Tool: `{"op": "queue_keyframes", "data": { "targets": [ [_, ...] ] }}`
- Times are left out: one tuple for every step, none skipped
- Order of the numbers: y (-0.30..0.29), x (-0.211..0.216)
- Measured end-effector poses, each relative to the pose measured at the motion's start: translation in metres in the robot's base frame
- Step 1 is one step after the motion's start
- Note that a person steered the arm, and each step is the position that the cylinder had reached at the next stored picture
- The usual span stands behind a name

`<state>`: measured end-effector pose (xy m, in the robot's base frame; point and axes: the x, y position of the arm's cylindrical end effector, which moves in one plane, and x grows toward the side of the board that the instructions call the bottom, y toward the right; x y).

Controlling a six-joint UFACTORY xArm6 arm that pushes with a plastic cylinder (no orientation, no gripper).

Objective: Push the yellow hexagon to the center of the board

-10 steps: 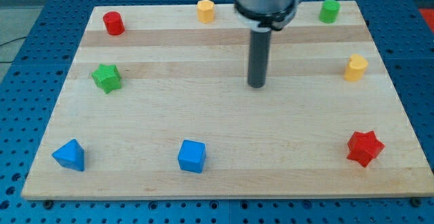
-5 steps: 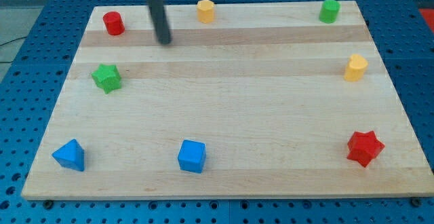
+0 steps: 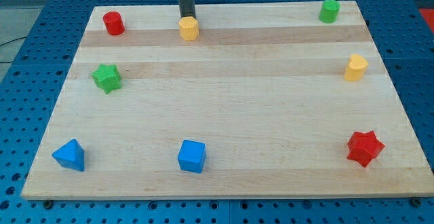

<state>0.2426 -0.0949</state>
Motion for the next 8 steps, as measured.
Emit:
{"op": "queue_keyframes", "data": {
  "targets": [
    [0.000, 0.014],
    [0.038, 0.023],
    [0.049, 0.053],
    [0.066, 0.102],
    [0.045, 0.144],
    [0.039, 0.206],
    [-0.068, 0.238],
    [-0.109, 0.252]
  ]
}}
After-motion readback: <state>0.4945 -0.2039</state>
